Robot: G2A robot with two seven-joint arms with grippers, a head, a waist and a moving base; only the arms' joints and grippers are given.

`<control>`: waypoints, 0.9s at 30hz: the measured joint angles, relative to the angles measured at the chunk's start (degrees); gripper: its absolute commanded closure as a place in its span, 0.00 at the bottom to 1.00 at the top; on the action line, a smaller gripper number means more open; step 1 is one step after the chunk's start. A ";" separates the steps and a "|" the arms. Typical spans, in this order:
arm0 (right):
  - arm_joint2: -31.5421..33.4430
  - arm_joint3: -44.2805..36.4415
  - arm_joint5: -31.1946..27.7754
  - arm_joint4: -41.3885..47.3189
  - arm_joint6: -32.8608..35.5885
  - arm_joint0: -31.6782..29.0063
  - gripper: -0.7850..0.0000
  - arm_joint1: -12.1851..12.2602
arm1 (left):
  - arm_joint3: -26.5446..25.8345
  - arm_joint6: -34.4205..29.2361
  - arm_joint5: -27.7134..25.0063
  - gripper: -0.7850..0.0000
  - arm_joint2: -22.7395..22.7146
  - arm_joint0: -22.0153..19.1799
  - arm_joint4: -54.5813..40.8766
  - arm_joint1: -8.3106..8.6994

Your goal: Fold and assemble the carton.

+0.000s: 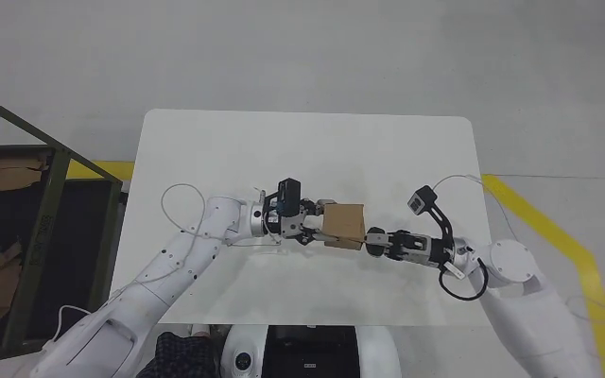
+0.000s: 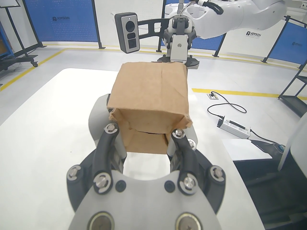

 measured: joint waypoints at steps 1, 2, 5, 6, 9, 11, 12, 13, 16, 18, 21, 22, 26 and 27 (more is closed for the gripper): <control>-0.09 0.08 0.01 -0.06 -0.05 0.14 1.00 -0.02 | -0.03 -0.09 0.07 0.55 0.00 0.02 0.13 0.00; -0.14 0.14 0.00 -0.13 -0.11 0.25 1.00 -0.03 | -0.04 -0.13 0.11 0.55 -0.01 0.04 0.17 0.00; -0.33 0.25 -0.05 -0.22 -0.25 0.53 1.00 -0.07 | -0.03 -0.28 0.13 0.55 -0.05 0.09 0.18 -0.01; -0.41 0.26 -0.07 -0.23 -0.25 0.60 1.00 -0.09 | -0.03 -0.34 0.10 0.55 -0.07 0.09 0.15 -0.02; -0.74 0.29 -0.08 -0.29 -0.11 0.89 1.00 -0.14 | -0.07 -0.49 0.02 0.55 -0.11 0.09 0.06 -0.03; -0.86 0.43 -0.10 -0.29 -0.10 1.03 0.99 -0.16 | -0.07 -0.58 -0.05 0.55 -0.14 0.07 0.02 -0.05; -0.84 0.51 -0.13 -0.28 -0.15 1.02 0.98 -0.17 | -0.06 -0.60 -0.04 0.55 -0.16 0.07 -0.03 -0.06; -0.70 0.62 -0.20 -0.24 -0.24 0.94 0.98 -0.15 | 0.01 -0.61 -0.05 0.55 -0.18 0.05 -0.14 -0.07; 0.18 0.80 -0.40 -0.04 -0.34 0.38 0.97 -0.01 | 0.42 -0.70 -0.10 0.55 -0.29 -0.04 -0.27 -0.09; 0.86 0.81 -0.48 0.08 -0.36 -0.10 0.97 0.10 | 0.85 -0.72 -0.01 0.55 -0.33 -0.04 -0.35 -0.11; 1.75 0.81 -0.62 0.37 -0.27 -0.89 0.97 0.25 | 1.66 -0.85 0.08 0.55 -0.22 -0.10 -0.33 -0.19; 1.94 0.77 -0.64 0.41 -0.20 -1.11 0.98 0.28 | 2.05 -0.99 0.25 0.55 -0.15 -0.15 -0.13 -0.22; 2.01 0.82 -0.89 0.50 -0.15 -1.48 0.99 0.30 | 3.68 -2.46 2.00 0.55 0.35 -0.29 2.10 -0.31; 1.93 0.89 -1.03 0.51 -0.18 -1.52 1.00 0.29 | 4.16 -2.70 2.31 0.55 0.53 -0.29 2.55 -0.34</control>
